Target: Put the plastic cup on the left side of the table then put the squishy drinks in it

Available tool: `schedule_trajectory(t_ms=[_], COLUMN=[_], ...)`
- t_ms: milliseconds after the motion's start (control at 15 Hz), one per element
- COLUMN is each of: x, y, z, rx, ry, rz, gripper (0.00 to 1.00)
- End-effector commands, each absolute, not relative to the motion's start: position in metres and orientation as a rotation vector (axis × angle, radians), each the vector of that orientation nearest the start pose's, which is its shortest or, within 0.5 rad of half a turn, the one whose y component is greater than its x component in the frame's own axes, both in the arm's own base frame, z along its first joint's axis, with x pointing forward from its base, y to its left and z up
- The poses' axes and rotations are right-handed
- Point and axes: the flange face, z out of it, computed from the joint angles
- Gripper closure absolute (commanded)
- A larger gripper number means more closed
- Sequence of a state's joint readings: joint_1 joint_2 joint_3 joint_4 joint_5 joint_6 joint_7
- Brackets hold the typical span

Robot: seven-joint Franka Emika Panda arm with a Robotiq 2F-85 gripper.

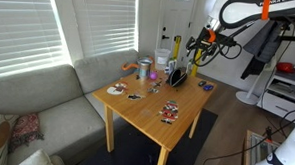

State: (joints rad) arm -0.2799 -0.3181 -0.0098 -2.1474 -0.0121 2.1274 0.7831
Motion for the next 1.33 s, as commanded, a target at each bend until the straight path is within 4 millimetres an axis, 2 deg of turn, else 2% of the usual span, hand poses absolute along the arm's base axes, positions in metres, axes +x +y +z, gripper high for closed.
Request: schedule_trajectory(t_ms=[0, 267, 467, 800, 1067, 1267], x=[0.511, 0.559, 0.592, 0.629, 0.652, 0.667], y=[-0.187, -0.201, -0.208, -0.226, -0.233, -0.234], z=[0.585, 0.600, 0.601, 0.588, 0.579, 0.559], rx=[-2.572, -2.589, -2.595, -2.589, -2.594, -2.623], ry=[1.644, 1.625, 1.640, 1.648, 1.646, 1.633], rz=[-0.623, -0.797, -0.835, -0.815, -0.803, -0.721], gripper=[0.00, 0.00, 0.00, 0.00, 0.00, 0.00])
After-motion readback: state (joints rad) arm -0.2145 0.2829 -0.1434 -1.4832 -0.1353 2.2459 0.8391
